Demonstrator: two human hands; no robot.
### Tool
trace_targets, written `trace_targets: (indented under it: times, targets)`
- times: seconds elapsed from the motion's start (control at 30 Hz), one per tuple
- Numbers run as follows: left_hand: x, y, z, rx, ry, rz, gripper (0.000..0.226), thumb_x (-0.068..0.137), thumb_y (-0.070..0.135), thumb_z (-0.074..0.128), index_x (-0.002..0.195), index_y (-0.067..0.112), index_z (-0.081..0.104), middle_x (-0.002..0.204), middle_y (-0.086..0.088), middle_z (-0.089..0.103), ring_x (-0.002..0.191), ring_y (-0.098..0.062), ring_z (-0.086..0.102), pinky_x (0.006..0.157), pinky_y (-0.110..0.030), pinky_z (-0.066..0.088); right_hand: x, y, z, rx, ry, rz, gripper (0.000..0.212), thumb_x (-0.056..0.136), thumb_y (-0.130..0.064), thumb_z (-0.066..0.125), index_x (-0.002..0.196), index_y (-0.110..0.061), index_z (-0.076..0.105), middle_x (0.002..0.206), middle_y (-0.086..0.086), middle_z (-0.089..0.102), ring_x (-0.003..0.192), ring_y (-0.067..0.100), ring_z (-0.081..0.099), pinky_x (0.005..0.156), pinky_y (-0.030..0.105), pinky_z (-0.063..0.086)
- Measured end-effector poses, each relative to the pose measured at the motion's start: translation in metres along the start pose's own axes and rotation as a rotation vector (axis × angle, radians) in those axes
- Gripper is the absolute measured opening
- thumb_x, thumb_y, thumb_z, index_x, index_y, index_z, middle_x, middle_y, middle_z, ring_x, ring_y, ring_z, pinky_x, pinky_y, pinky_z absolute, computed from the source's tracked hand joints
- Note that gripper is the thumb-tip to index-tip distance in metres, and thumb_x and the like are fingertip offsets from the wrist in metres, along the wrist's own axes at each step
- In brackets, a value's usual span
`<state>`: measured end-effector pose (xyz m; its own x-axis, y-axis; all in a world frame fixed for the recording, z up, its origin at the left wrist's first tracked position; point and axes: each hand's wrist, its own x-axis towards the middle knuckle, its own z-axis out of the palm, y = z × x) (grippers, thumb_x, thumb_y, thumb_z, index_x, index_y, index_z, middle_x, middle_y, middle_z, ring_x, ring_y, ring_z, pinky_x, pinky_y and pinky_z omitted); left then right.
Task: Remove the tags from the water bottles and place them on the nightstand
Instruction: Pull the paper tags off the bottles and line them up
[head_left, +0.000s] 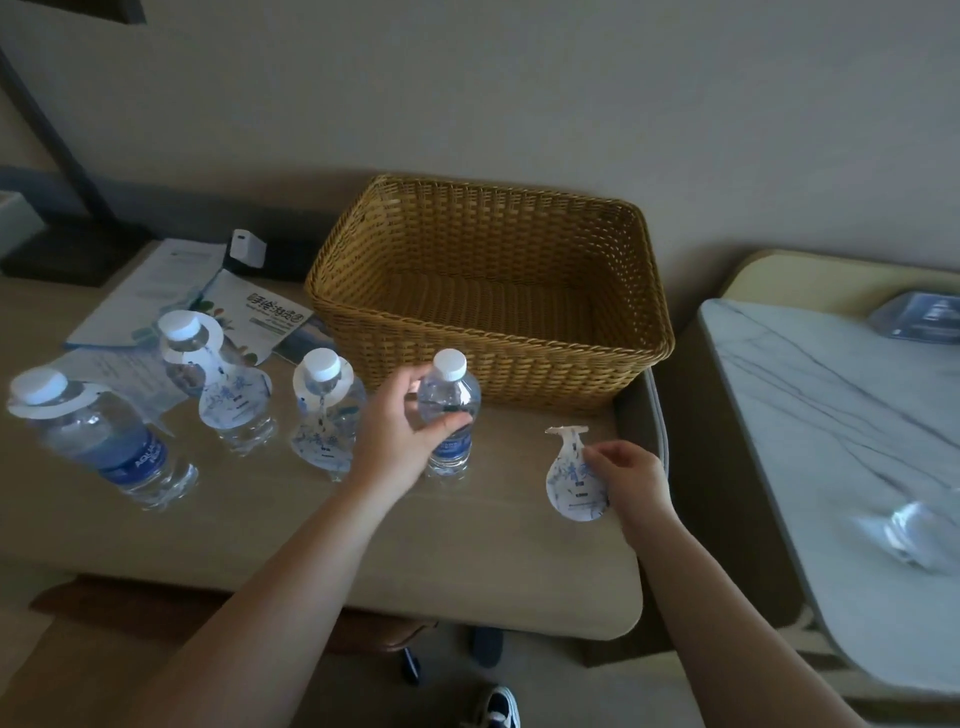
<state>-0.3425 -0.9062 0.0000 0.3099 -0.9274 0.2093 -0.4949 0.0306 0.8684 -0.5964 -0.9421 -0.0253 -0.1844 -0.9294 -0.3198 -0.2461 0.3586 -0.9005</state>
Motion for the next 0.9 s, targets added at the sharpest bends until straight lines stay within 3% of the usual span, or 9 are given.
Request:
trace_targets:
  times: [0.1,0.27,0.43,0.5,0.57,0.63,0.73,0.9]
  targets:
    - [0.000,0.001,0.002,-0.018,0.024,0.016,0.061,0.067,0.032,0.085,0.118,0.016,0.057,0.113,0.003,0.063,0.099,-0.014,0.063,0.083,-0.028,0.051,0.004,0.015,0.003,-0.109,0.093,0.021,0.010,0.086,-0.020,0.068,0.090,-0.011,0.068,0.089,0.008,0.069,0.085,0.026,0.066,0.076,0.041,0.054]
    - [-0.002,0.002,0.003,-0.030,0.030,0.019,0.059,0.068,0.028,0.085,0.118,0.016,0.056,0.116,0.000,0.062,0.097,-0.014,0.063,0.081,-0.029,0.051,0.006,0.034,0.011,-0.318,0.114,-0.131,0.020,0.091,-0.018,0.060,0.110,-0.015,0.062,0.105,0.003,0.065,0.099,0.022,0.060,0.080,0.032,0.047]
    - [-0.002,0.002,0.002,-0.016,0.027,0.030,0.061,0.068,0.028,0.085,0.120,0.013,0.056,0.119,-0.004,0.062,0.098,-0.017,0.062,0.082,-0.031,0.052,-0.002,0.067,0.014,-0.849,-0.158,-0.536,0.036,0.093,-0.018,0.054,0.129,-0.012,0.054,0.140,0.004,0.048,0.132,0.023,0.038,0.105,0.029,0.031]
    - [-0.001,0.002,0.003,-0.019,0.029,0.032,0.061,0.068,0.027,0.085,0.120,0.013,0.056,0.119,-0.004,0.062,0.098,-0.017,0.062,0.081,-0.028,0.051,-0.005,0.082,0.016,-1.029,-0.290,-0.563,0.048,0.098,-0.031,0.046,0.143,-0.016,0.039,0.154,0.000,0.030,0.144,0.019,0.018,0.116,0.030,0.010]
    - [-0.001,0.001,0.003,-0.018,0.029,0.037,0.061,0.068,0.028,0.085,0.120,0.014,0.055,0.119,-0.003,0.062,0.097,-0.016,0.061,0.079,-0.023,0.048,-0.004,0.090,0.015,-1.070,-0.320,-0.525,0.057,0.099,-0.042,0.039,0.150,-0.020,0.026,0.159,-0.005,0.017,0.147,0.014,0.006,0.116,0.029,-0.005]
    - [-0.001,0.000,0.003,-0.008,0.030,0.040,0.062,0.068,0.030,0.084,0.121,0.014,0.055,0.119,-0.002,0.061,0.097,-0.016,0.060,0.077,-0.020,0.046,-0.002,0.090,0.012,-1.028,-0.287,-0.483,0.058,0.098,-0.042,0.041,0.149,-0.018,0.027,0.159,-0.002,0.018,0.147,0.018,0.009,0.116,0.030,-0.001]
    - [-0.001,-0.001,0.004,0.016,0.030,0.045,0.063,0.069,0.033,0.083,0.121,0.015,0.054,0.120,-0.002,0.061,0.097,-0.016,0.060,0.076,-0.020,0.045,0.002,0.081,0.005,-0.950,-0.237,-0.384,0.051,0.098,-0.036,0.045,0.144,-0.018,0.035,0.155,0.001,0.025,0.142,0.029,0.021,0.117,0.039,0.016]
    - [-0.004,0.001,0.004,0.056,0.035,0.067,0.063,0.072,0.034,0.081,0.124,0.016,0.052,0.120,0.004,0.058,0.100,-0.014,0.059,0.076,-0.019,0.046,0.002,0.068,0.004,-0.937,-0.227,-0.446,0.042,0.097,-0.025,0.049,0.137,-0.014,0.044,0.150,0.001,0.032,0.137,0.030,0.030,0.110,0.042,0.034]
